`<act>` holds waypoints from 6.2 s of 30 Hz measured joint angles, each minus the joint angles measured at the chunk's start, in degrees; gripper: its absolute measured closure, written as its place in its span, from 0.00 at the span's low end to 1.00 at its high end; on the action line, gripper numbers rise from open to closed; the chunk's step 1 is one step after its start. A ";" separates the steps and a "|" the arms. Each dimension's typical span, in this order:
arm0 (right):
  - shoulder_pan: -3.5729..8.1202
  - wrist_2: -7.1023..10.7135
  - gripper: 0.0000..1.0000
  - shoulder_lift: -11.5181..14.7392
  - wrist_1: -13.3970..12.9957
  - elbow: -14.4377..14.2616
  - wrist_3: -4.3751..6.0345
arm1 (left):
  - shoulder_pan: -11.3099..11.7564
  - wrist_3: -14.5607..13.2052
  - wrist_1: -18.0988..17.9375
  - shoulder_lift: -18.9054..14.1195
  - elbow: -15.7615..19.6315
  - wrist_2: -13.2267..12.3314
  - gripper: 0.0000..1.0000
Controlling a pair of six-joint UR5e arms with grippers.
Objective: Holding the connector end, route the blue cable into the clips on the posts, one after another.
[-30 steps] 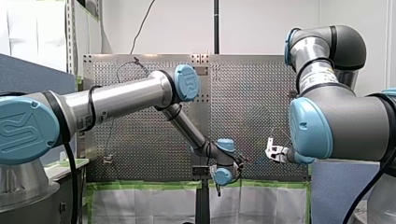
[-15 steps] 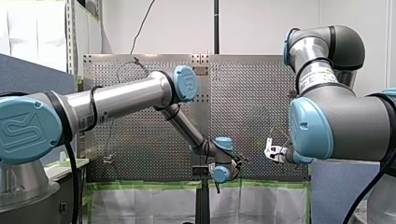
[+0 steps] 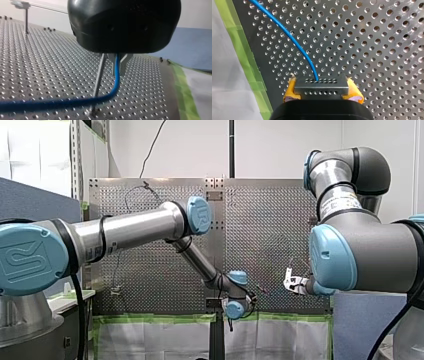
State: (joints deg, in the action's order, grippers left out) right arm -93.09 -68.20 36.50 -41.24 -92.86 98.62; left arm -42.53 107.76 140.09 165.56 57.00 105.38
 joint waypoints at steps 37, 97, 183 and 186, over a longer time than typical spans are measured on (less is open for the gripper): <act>-0.22 -8.69 1.00 -0.02 -1.20 1.40 3.80 | 2.09 -0.60 3.28 0.53 -3.84 1.48 1.00; -1.00 -9.68 1.00 -0.07 -1.70 1.49 4.21 | -2.03 -11.59 11.31 -5.03 -3.84 1.84 0.00; -0.84 -9.68 1.00 -0.06 0.79 1.49 4.22 | -6.28 -12.32 21.20 -5.04 -2.60 8.93 0.00; -0.85 -9.68 1.00 -0.06 0.80 1.48 4.22 | -6.36 -12.32 21.25 -5.04 -2.60 9.34 0.00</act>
State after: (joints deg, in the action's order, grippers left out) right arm -93.94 -77.88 36.44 -40.44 -91.37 102.84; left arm -48.89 95.44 161.34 160.52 54.39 114.73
